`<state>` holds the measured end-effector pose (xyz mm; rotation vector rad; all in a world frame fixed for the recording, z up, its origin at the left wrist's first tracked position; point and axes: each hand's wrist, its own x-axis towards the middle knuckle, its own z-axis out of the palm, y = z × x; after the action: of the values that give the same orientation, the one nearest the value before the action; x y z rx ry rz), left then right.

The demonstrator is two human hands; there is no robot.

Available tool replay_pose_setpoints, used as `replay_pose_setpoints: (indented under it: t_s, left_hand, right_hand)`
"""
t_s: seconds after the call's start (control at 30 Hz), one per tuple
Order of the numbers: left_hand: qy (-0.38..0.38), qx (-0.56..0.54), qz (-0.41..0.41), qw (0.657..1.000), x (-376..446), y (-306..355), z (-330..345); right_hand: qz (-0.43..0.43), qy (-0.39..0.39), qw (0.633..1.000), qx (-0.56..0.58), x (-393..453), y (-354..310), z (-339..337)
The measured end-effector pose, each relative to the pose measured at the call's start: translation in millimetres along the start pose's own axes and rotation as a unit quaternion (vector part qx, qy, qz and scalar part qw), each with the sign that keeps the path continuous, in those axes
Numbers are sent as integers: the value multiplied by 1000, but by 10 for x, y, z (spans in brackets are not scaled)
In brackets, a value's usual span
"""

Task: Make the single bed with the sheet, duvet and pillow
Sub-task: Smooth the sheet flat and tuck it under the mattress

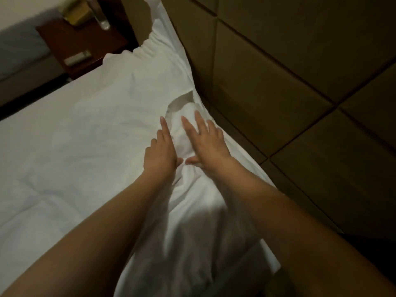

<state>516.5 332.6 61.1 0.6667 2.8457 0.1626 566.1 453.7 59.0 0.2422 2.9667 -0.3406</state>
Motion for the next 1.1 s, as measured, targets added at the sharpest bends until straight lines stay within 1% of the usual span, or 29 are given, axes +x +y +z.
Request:
replay_pose_setpoints:
  t_s: [0.07, 0.13, 0.17, 0.2, 0.23, 0.27, 0.33, 0.4, 0.43, 0.47, 0.5, 0.57, 0.63, 0.67, 0.7, 0.77, 0.87, 0.97, 1.0, 1.07, 1.1]
  left_hand:
    - [-5, -28, 0, 1000, -64, -126, -24]
    - [-23, -13, -35, 999, -266, -265, 12]
    - [-34, -6, -65, 997, -396, -335, 64]
    - [-44, 8, -85, 995, -542, -406, 131]
    - [-47, 33, -83, 995, -692, -477, 195]
    - [-37, 67, -60, 995, -824, -548, 266]
    - [-28, 140, -6, 990, -1071, -747, 456]
    - [0, 177, -16, 984, -1235, -981, 536]
    - [16, 182, -30, 983, -1294, -1107, 565]
    - [8, 182, -52, 982, -1320, -1209, 549]
    - [-4, 184, -82, 980, -1326, -1300, 498]
    - [17, 177, -141, 974, -1326, -1480, 376]
    - [-24, 96, -223, 970, -1282, -1618, 285]
    - [-56, 75, -246, 965, -1266, -1655, 230]
    - [-53, 62, -249, 965, -1253, -1671, 210]
    - [-21, 52, -248, 967, -1260, -1683, 178]
    - [-98, -21, -234, 967, -1311, -1694, 203]
    - [-69, -95, -214, 970, -1401, -1889, 163]
    - [-70, -110, -203, 971, -1459, -1995, 148]
    - [-111, -100, -193, 970, -1645, -2173, 150]
    - [-120, -92, -192, 970, -1745, -2256, 155]
  right_hand:
    - [-113, -6, 988, -109, 158, -166, -83]
    - [-229, -13, 945, -232, 283, -282, -112]
    - [-270, -22, 921, -281, 340, -337, -103]
    - [-297, -34, 898, -323, 393, -403, -91]
    - [-315, -49, 880, -353, 432, -483, -81]
    - [-333, -69, 866, -367, 471, -567, -70]
    - [-365, -107, 852, -360, 530, -682, -67]
    - [-380, -126, 845, -354, 587, -700, -109]
    - [-373, -122, 849, -354, 613, -684, -146]
    - [-356, -109, 860, -350, 643, -668, -191]
    - [-330, -93, 874, -345, 678, -656, -224]
    - [-273, -64, 898, -340, 750, -681, -292]
    - [-229, -50, 911, -341, 817, -753, -346]
    - [-209, -53, 915, -342, 837, -793, -368]
    - [-193, -61, 918, -340, 844, -824, -379]
    - [-170, -80, 922, -340, 820, -845, -380]
    - [-157, -87, 921, -346, 737, -817, -390]
    - [-140, -91, 921, -351, 685, -810, -425]
    - [-135, -90, 923, -348, 683, -810, -429]
    - [-122, -95, 926, -345, 686, -827, -435]
    - [-119, -95, 926, -345, 694, -835, -425]
